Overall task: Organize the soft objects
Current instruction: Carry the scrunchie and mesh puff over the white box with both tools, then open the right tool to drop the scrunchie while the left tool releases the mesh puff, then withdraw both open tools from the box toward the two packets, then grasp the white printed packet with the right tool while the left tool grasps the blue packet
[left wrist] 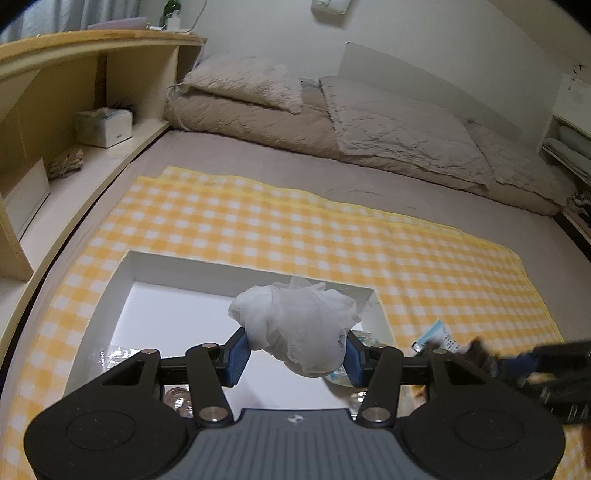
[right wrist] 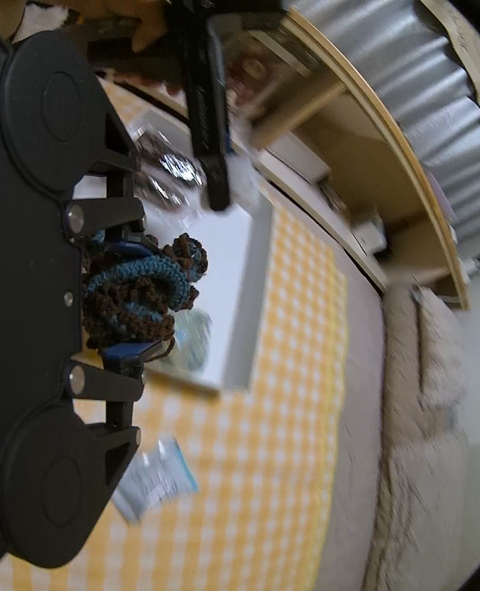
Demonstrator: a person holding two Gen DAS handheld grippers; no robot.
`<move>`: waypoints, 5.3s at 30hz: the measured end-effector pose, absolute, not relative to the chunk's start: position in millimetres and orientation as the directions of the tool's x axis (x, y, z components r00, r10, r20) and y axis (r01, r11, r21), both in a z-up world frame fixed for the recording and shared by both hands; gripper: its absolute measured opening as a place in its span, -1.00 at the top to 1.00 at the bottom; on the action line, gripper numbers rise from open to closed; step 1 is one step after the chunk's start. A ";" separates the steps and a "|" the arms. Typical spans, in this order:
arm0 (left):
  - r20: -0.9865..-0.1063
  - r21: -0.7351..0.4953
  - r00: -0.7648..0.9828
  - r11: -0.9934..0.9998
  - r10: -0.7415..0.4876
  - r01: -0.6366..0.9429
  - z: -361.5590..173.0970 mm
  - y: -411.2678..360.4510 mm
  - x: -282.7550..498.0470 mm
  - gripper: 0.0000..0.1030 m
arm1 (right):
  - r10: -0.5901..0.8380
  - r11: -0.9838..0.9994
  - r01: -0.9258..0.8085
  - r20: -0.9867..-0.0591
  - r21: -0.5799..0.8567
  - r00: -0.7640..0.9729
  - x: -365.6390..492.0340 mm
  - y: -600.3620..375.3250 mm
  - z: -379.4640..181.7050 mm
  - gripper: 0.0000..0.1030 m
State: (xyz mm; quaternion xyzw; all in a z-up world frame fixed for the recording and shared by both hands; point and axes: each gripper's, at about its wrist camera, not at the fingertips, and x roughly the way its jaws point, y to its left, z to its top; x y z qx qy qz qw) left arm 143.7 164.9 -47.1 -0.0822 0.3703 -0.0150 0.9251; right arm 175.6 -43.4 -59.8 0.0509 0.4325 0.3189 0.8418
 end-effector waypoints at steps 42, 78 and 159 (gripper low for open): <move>-0.855 -0.148 0.497 0.988 -0.152 0.047 -128.1 139.4 213.7 -0.62 | 0.618 0.711 -0.599 -0.733 0.368 0.284 159.8 7.2 -113.2 -0.41; -0.717 -0.097 0.693 0.995 -0.069 -0.001 -32.9 145.8 103.4 -0.97 | 0.602 0.772 -0.561 -0.625 0.298 0.496 120.8 -44.2 -47.7 -0.47; -0.792 -0.074 0.403 0.727 -0.459 0.683 -162.7 -62.8 176.3 -0.69 | 0.335 0.831 -0.555 -0.823 0.029 0.459 283.6 -138.5 -164.3 -0.53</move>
